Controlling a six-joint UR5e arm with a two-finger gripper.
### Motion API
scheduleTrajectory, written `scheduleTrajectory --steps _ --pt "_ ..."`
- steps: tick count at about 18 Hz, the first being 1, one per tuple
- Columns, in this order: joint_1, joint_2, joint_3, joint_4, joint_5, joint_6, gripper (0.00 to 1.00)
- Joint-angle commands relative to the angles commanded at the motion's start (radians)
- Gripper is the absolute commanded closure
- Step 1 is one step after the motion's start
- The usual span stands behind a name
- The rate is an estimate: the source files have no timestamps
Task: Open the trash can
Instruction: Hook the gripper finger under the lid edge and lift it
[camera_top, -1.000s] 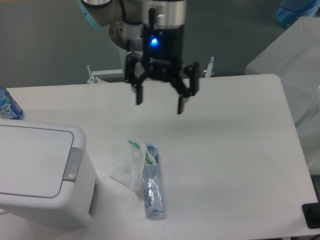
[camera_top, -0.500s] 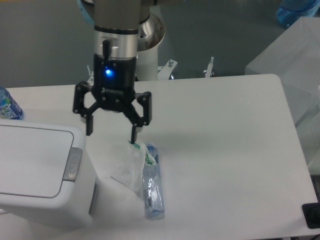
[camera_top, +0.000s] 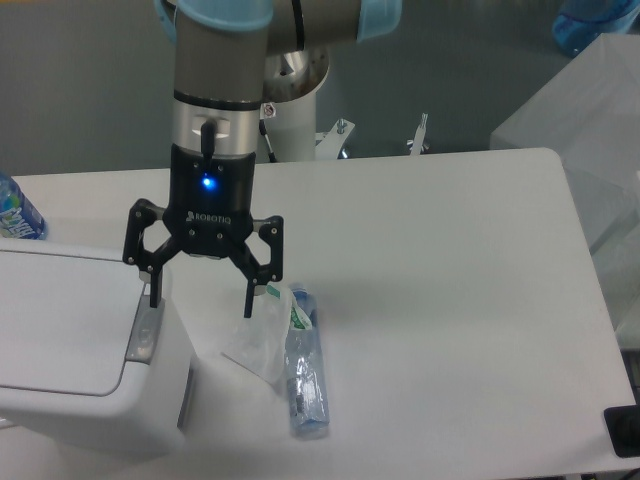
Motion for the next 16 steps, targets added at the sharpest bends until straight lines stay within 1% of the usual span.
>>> scheduleTrajectory --steps 8,16 --pt "0.002 -0.025 -0.003 -0.002 0.003 -0.002 0.00" --pt "0.000 -0.026 -0.014 -0.002 0.005 0.000 0.00"
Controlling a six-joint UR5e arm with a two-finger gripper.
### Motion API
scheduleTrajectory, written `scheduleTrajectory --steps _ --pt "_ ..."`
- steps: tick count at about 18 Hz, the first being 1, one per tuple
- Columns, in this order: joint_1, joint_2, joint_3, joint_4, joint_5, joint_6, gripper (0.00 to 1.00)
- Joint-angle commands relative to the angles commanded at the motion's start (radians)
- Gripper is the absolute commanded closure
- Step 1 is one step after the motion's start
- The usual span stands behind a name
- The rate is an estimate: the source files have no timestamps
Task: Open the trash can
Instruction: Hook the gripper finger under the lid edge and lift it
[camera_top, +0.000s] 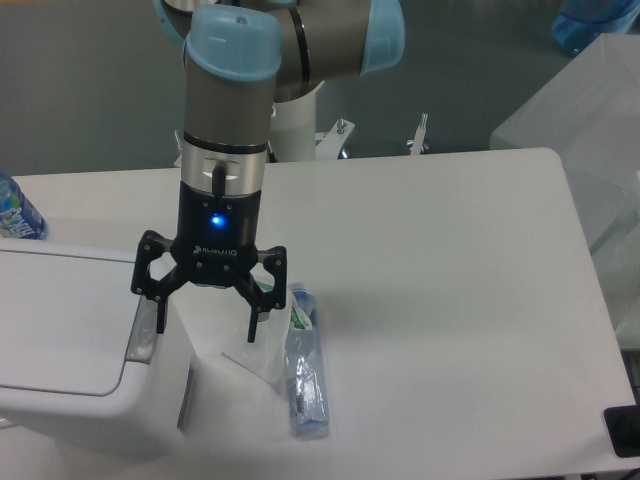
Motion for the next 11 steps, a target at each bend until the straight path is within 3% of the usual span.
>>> scheduleTrajectory --steps 11 --pt "-0.009 -0.008 -0.011 0.000 0.003 0.002 0.00"
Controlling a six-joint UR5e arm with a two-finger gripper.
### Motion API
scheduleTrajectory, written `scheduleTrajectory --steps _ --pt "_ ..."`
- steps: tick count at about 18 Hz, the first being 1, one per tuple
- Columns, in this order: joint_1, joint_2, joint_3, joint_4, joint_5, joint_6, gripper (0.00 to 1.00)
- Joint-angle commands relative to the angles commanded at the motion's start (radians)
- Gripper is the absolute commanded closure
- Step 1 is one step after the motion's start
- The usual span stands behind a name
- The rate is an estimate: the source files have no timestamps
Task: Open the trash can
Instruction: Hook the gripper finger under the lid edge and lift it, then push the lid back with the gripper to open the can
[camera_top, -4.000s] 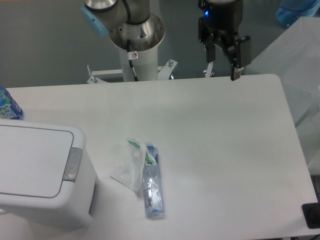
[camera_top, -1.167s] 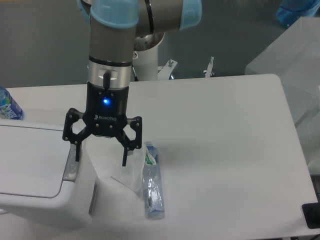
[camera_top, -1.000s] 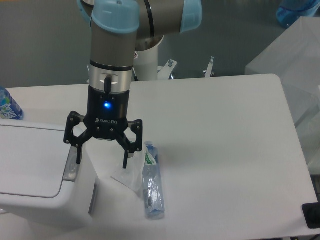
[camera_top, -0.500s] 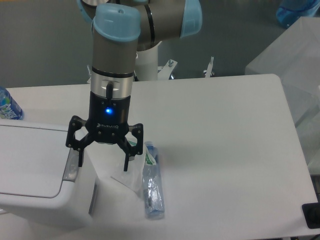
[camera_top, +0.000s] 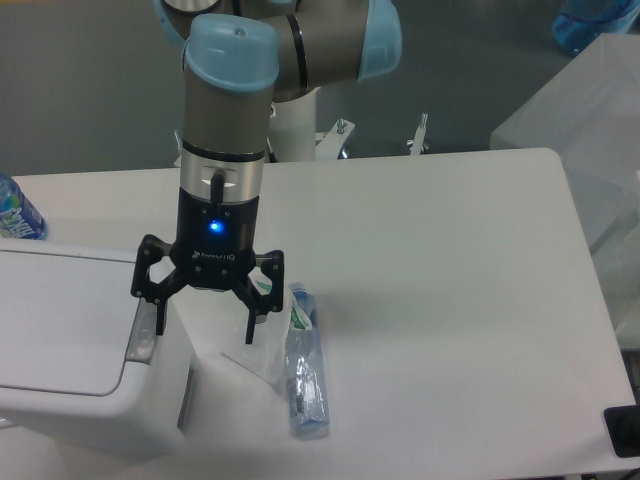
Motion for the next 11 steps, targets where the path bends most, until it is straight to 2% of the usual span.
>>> scheduleTrajectory --steps 11 --pt "-0.011 -0.009 -0.003 0.000 0.000 0.000 0.00"
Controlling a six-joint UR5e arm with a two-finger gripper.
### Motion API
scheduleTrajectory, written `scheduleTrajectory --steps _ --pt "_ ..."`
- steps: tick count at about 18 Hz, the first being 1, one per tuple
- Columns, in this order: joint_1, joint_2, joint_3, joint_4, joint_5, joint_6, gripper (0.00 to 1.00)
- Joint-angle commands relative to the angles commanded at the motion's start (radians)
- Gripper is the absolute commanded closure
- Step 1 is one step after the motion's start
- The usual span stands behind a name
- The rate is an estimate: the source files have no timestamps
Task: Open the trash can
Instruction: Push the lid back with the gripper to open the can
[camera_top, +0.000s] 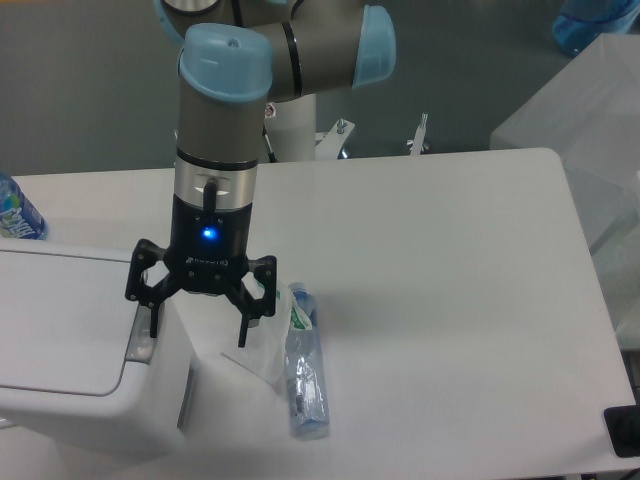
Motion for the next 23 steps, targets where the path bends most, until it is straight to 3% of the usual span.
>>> scheduleTrajectory --steps 14,20,23 --pt "0.000 0.000 0.005 0.000 -0.002 -0.002 0.00" --pt "0.002 -0.011 0.124 -0.002 0.008 0.037 0.00" --pt "0.021 -0.003 0.135 -0.012 0.064 0.148 0.00"
